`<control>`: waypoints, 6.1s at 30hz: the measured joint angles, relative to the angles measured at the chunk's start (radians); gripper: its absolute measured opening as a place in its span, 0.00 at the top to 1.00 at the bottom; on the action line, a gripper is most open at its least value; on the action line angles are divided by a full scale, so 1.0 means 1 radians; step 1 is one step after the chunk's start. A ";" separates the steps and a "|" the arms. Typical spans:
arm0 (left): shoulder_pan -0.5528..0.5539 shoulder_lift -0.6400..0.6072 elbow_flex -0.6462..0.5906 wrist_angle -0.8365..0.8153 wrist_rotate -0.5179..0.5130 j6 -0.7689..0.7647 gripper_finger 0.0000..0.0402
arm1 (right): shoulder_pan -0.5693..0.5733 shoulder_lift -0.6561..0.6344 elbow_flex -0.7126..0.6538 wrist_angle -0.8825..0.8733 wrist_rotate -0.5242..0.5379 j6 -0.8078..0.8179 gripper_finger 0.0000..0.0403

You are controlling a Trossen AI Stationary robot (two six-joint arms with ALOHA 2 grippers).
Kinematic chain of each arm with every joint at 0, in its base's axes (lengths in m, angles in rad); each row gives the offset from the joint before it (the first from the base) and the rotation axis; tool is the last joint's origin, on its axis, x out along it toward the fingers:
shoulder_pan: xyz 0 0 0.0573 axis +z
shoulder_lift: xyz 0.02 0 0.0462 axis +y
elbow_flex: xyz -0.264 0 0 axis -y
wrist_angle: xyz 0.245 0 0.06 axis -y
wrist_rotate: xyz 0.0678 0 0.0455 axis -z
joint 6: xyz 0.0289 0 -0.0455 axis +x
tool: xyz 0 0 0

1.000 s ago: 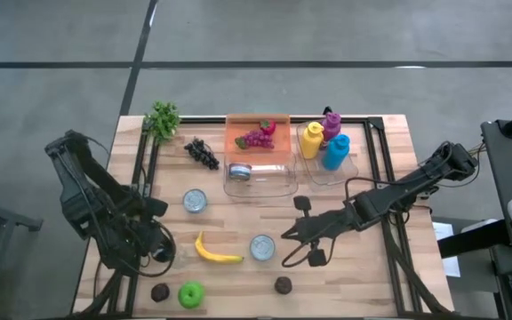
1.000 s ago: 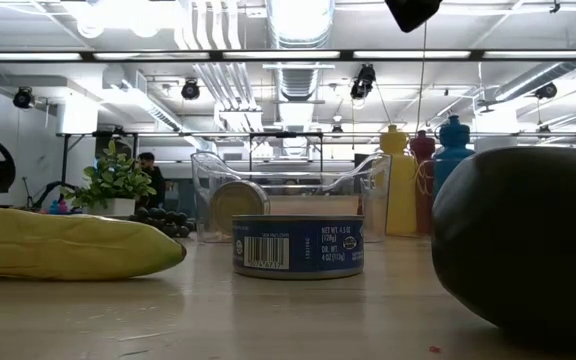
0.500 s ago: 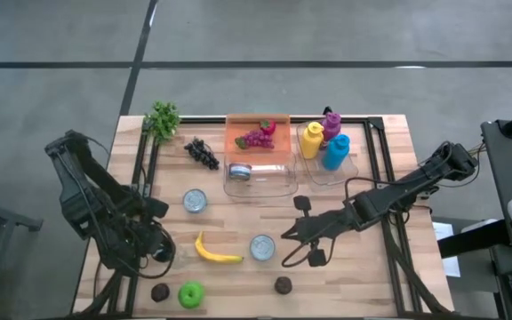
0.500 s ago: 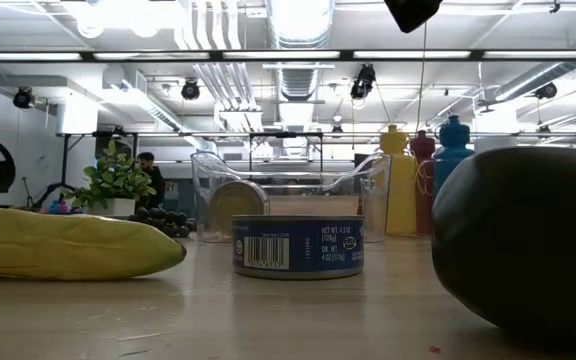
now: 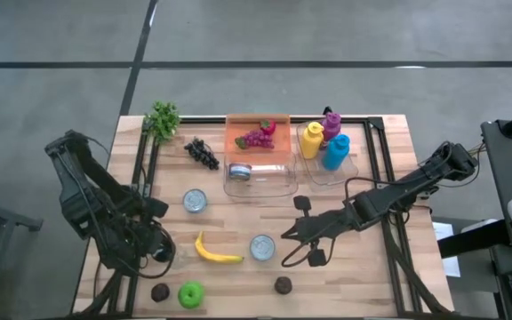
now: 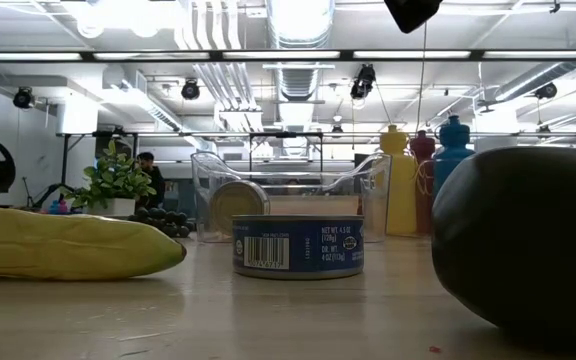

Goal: Pick & Place Food Item
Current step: Put the transparent water bottle into the right transparent bin

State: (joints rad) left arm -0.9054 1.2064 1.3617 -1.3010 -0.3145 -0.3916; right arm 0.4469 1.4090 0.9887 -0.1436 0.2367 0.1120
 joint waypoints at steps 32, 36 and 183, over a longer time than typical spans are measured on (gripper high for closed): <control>0.000 0.000 -0.024 -0.027 0.132 -0.006 0.76 | 0.000 0.000 0.000 0.000 0.000 0.000 0.98; 0.000 0.000 -0.025 -0.027 0.132 -0.004 0.76 | 0.000 0.000 0.000 0.000 0.000 0.000 0.98; 0.002 0.002 -0.056 0.023 0.067 -0.209 0.80 | 0.000 0.000 0.000 0.000 0.000 0.000 0.98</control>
State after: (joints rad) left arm -0.9039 1.2079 1.3058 -1.2778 -0.2477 -0.6003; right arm 0.4469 1.4090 0.9882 -0.1439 0.2366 0.1120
